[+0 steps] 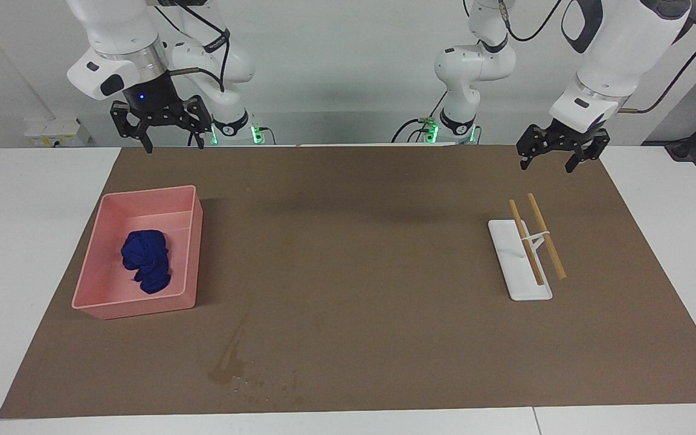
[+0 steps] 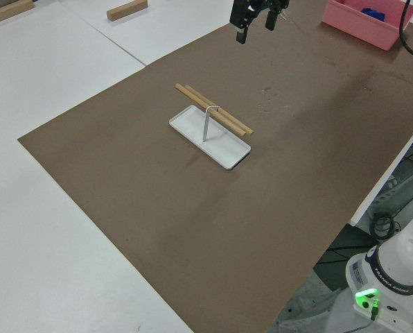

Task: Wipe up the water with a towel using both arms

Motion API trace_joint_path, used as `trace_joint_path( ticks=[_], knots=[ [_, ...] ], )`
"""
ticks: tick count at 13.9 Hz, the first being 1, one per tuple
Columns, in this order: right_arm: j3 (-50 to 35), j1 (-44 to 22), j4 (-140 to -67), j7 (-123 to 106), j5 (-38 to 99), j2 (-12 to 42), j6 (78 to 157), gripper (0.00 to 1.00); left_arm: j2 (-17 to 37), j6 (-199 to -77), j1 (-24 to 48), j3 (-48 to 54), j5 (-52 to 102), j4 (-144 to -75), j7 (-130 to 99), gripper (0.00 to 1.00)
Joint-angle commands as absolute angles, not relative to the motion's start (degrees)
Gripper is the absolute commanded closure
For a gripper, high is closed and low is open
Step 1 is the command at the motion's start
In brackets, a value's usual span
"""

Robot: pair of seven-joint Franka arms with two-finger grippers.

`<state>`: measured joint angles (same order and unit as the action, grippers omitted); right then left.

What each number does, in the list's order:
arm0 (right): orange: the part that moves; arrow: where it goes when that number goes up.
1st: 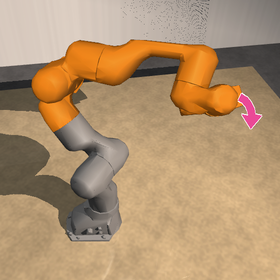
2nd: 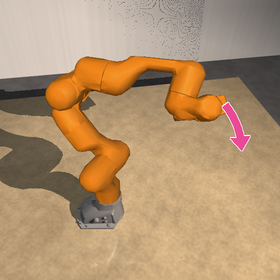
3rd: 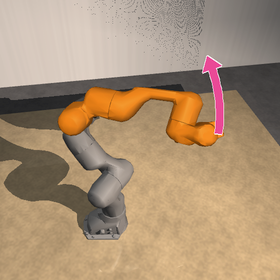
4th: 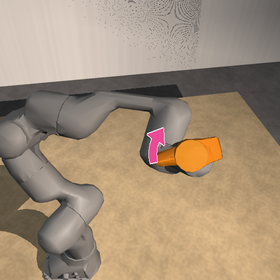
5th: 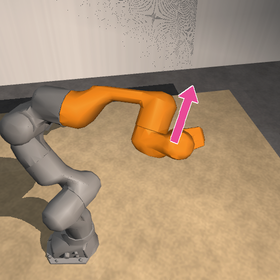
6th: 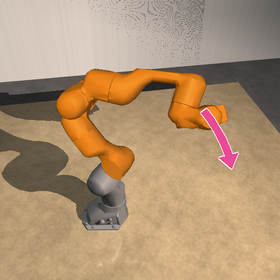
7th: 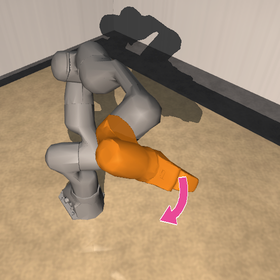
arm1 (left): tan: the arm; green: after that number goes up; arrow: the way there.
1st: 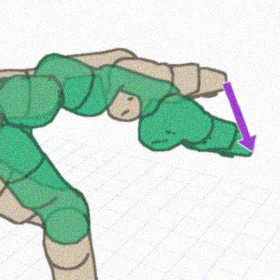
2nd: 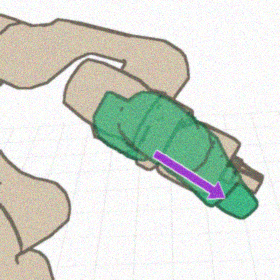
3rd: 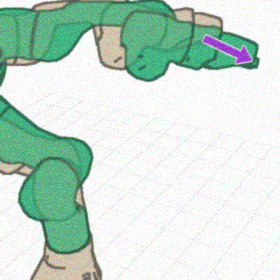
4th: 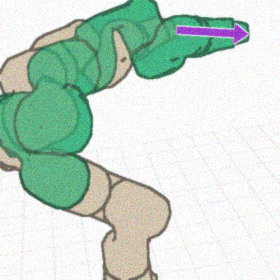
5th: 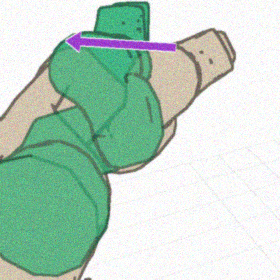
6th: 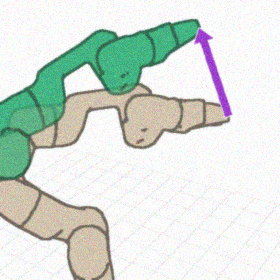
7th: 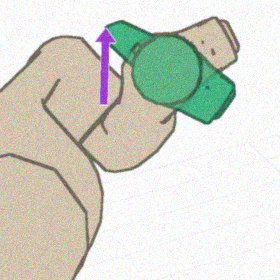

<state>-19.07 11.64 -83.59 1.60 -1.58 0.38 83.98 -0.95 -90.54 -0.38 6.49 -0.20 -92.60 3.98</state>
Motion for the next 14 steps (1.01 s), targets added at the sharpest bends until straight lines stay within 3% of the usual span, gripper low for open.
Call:
trace_joint_path(
  ticks=[1,14],
  knots=[
    [-19.2,13.2,-85.3,2.0,-0.6,-1.0,85.6,0.00,-1.4,-90.0,-0.8,6.8,-0.9,-92.7,4.4,0.00],
    [-19.1,13.4,-84.5,1.9,-0.6,-1.0,84.2,0.00,-1.4,-90.0,-0.8,6.8,-0.9,-92.7,4.5,0.00]
  ],
)
